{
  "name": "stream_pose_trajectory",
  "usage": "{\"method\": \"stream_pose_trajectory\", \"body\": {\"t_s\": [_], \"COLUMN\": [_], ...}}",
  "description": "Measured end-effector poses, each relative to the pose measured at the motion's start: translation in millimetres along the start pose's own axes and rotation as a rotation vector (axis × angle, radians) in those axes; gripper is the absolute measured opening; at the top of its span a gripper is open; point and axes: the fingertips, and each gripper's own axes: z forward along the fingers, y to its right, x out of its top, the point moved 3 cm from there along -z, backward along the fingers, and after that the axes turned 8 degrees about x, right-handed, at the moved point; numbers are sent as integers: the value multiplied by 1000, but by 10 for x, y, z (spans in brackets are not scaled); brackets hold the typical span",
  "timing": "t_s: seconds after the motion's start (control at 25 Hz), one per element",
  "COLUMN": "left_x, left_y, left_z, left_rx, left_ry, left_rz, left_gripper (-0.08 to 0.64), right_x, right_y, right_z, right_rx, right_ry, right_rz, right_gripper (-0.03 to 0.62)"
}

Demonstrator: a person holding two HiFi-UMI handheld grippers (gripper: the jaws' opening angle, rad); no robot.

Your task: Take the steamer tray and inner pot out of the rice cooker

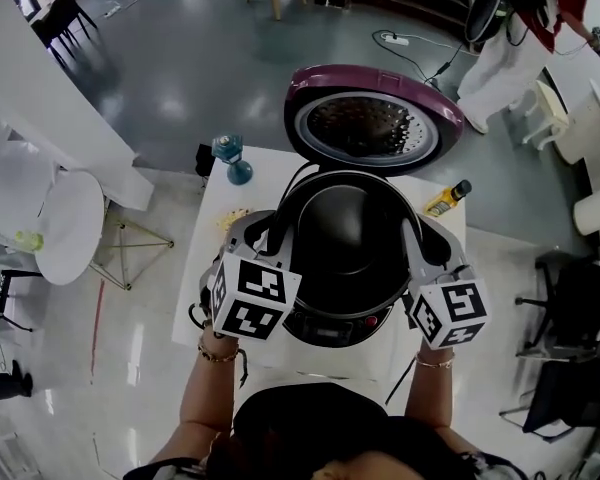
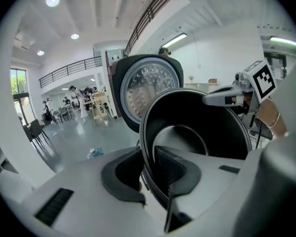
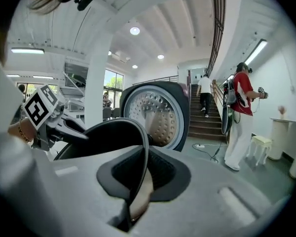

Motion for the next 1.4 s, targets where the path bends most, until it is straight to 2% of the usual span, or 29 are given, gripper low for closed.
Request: {"method": "stream_pose_trajectory", "body": {"t_s": [0.16,0.32,0.48,0.72,1.0,1.4], "left_x": [186,331,546,861,944,762], "left_y": [10,139,384,907,1680,2639], "left_z": [-258,-470,-708,-972,-1058,-957], "left_rx": [29,62,87,87,46,-27], "left_ry": [87,126,189,267,263,179], "left_rz": [-19,-14,-25,-47,-44,-46], "left_gripper": [61,60,52,38,37,35], "right_x": [220,340,389,419,193,-445], "right_y": [-63,-50,65,335,720,1160], "right_z": [-203,-456,-778,-1346,-1949,-2615], "right_rx": [24,38,55,57,37,8], "right_ry": [89,146,205,271,250,164], "right_rz": [-23,-35,5,48,80,144], "right_gripper": [31,31,31,32,32,32]}}
